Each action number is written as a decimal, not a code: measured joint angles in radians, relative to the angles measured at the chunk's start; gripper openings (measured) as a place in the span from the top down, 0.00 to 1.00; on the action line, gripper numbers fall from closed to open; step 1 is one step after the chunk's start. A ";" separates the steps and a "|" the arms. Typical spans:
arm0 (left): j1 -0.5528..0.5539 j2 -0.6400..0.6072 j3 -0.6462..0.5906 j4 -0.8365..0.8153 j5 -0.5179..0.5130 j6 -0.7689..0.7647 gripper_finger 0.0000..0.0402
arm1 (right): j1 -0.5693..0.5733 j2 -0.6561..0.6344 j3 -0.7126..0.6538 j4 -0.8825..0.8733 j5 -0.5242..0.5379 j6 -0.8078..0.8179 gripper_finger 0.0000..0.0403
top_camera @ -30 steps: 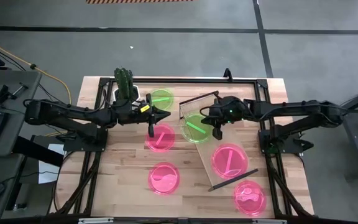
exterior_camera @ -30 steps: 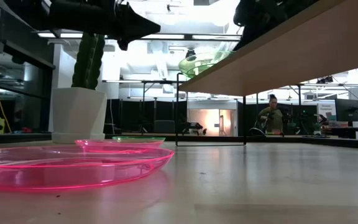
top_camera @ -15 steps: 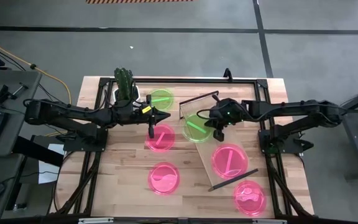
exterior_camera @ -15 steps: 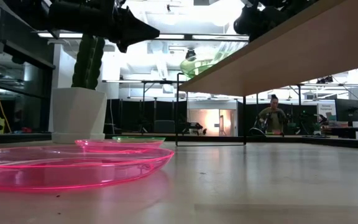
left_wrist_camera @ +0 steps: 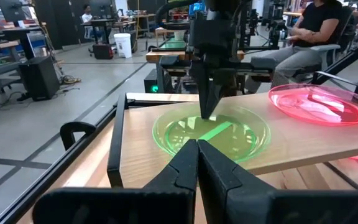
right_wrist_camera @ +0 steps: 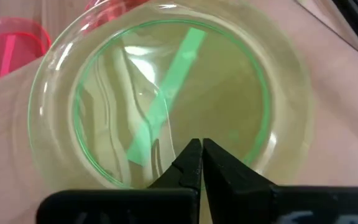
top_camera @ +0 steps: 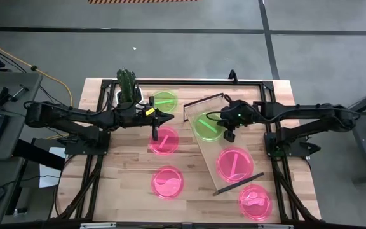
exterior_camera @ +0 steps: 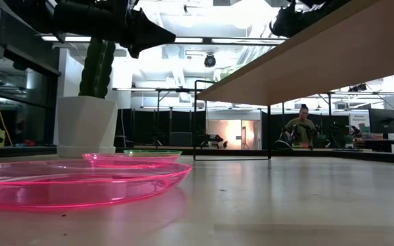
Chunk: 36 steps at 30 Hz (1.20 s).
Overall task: Place and stack plates onto a shelf
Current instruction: Put the bottom green plate on the shelf
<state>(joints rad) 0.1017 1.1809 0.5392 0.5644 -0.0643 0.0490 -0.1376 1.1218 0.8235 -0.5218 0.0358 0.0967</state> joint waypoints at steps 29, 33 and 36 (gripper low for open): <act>0.000 0.000 0.000 -0.003 0.000 -0.011 1.00 | 0.001 -0.054 0.000 -0.058 -0.061 0.090 1.00; 0.000 0.000 0.000 -0.005 0.000 -0.011 1.00 | 0.001 -0.054 0.000 -0.098 -0.012 0.117 1.00; 0.000 0.000 0.000 -0.006 0.000 -0.011 1.00 | 0.001 -0.054 0.000 -0.114 0.012 0.124 1.00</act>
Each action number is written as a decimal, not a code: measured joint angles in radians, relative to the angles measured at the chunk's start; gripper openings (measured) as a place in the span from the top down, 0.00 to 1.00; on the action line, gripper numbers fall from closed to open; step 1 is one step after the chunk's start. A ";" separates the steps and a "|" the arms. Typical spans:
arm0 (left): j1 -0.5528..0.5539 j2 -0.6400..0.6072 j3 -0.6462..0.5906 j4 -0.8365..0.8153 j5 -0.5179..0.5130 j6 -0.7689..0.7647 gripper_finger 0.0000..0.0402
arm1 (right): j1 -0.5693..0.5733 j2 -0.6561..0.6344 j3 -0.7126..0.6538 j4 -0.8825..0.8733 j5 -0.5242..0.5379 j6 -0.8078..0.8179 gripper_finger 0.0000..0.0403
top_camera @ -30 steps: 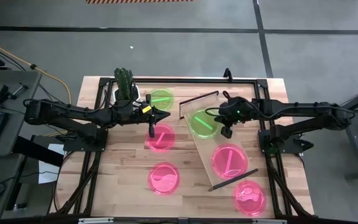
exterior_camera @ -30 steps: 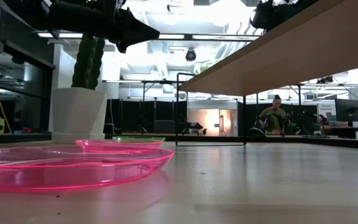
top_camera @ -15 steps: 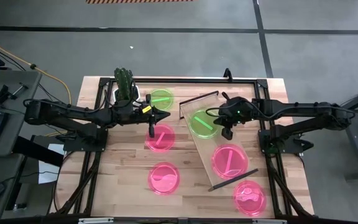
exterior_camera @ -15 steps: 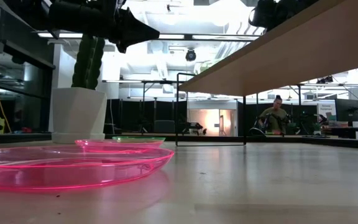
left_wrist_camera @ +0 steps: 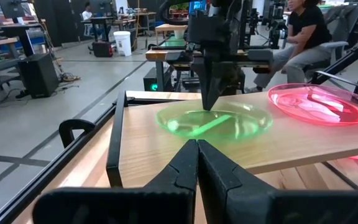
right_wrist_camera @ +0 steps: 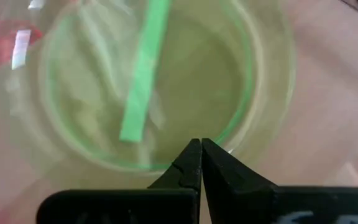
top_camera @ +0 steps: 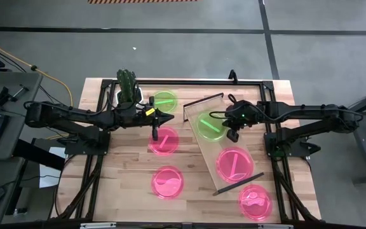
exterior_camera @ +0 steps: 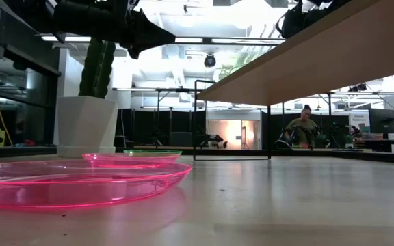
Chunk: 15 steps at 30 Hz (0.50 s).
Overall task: Place and stack plates onto a shelf
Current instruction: Put the bottom green plate on the shelf, then adjust the pink plate on the shelf
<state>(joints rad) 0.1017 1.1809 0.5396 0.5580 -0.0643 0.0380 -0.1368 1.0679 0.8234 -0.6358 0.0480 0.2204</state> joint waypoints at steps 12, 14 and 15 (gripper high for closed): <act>0.000 0.000 0.000 0.000 0.000 0.000 1.00 | 0.000 -0.019 0.000 0.016 0.012 -0.028 1.00; 0.000 0.000 0.000 0.000 0.000 0.000 1.00 | 0.000 -0.042 0.000 0.018 0.000 -0.028 1.00; 0.000 0.000 0.000 -0.001 0.000 0.000 1.00 | 0.000 -0.056 0.000 0.019 -0.014 -0.020 1.00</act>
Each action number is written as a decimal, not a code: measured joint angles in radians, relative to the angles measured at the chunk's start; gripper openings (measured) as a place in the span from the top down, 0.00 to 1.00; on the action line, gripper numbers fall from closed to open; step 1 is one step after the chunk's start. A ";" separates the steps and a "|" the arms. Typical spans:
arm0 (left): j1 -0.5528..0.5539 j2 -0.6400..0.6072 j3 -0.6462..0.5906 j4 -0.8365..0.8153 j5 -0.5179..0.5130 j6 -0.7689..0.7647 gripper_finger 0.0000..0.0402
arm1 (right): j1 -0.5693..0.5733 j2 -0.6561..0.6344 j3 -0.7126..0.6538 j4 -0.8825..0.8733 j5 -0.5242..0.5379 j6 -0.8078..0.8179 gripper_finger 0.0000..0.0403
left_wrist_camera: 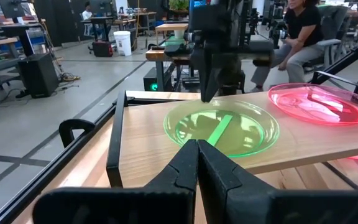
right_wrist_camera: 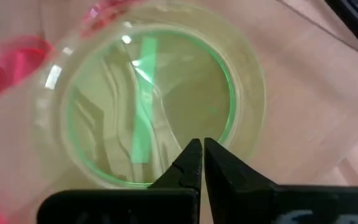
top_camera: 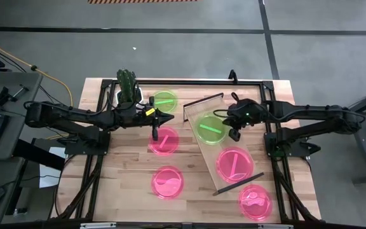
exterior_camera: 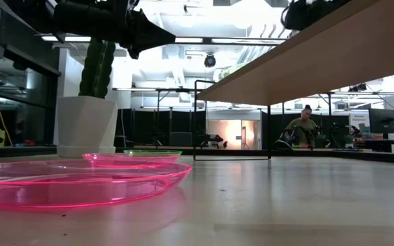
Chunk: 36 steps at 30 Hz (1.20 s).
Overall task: Place and stack plates onto a shelf
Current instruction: Adjust the pink plate on the shelf
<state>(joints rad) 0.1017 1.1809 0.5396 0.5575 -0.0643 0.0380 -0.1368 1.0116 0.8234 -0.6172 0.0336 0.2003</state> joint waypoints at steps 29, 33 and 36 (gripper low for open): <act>0.000 0.000 0.000 -0.008 0.000 0.000 1.00 | 0.447 0.051 -0.002 0.036 -0.242 0.455 1.00; 0.000 0.000 0.000 -0.008 0.000 0.000 1.00 | 0.446 0.064 -0.002 0.036 -0.239 0.454 1.00; 0.000 0.000 0.000 -0.008 0.000 0.000 1.00 | 0.446 0.064 -0.002 0.031 -0.219 0.450 1.00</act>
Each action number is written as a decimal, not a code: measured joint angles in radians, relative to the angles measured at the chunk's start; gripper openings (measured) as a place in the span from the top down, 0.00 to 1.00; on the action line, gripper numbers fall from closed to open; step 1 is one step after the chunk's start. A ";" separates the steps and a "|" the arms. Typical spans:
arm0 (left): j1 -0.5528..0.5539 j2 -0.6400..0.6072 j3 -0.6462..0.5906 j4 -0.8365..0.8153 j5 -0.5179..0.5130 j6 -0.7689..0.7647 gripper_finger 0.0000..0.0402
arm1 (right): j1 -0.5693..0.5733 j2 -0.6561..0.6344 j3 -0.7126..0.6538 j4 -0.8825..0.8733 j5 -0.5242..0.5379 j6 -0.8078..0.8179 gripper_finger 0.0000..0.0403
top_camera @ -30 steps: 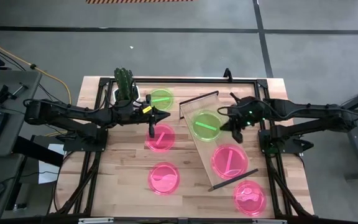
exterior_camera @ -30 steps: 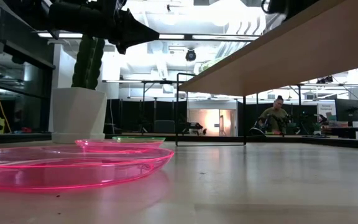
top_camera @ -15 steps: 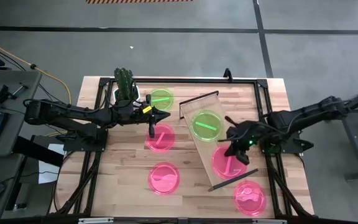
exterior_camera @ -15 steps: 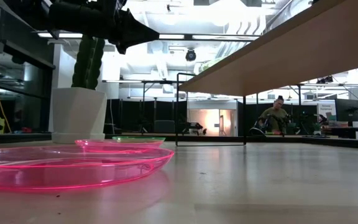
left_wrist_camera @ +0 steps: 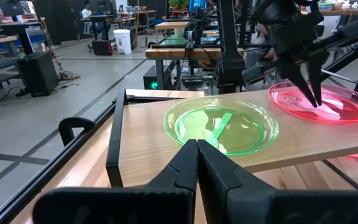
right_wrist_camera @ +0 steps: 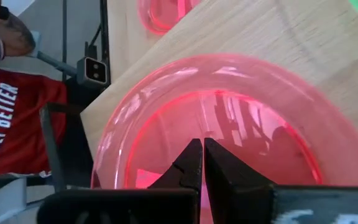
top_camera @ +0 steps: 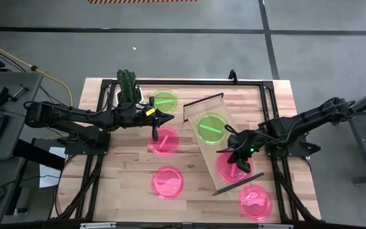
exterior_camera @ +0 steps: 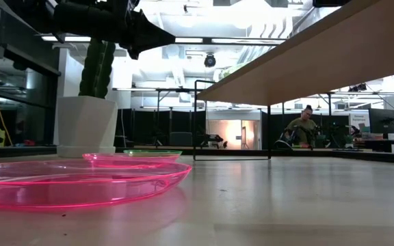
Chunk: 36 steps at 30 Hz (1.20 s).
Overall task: Place and stack plates onto a shelf
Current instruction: Adjust the pink plate on the shelf
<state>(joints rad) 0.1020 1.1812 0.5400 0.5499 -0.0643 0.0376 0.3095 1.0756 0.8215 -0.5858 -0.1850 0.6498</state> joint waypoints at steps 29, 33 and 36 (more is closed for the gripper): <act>0.000 0.000 0.000 0.000 0.000 0.000 1.00 | -0.001 0.000 0.000 -0.027 0.090 -0.022 1.00; 0.000 0.000 0.000 0.000 0.000 0.000 1.00 | -0.002 0.000 0.000 -0.032 0.136 -0.031 1.00; 0.000 0.000 0.000 0.000 0.000 0.000 1.00 | -0.002 0.000 0.000 -0.033 0.167 -0.042 1.00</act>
<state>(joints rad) 0.1019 1.1812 0.5400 0.5501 -0.0641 0.0380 0.3077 1.0756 0.8215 -0.6189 -0.0182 0.6077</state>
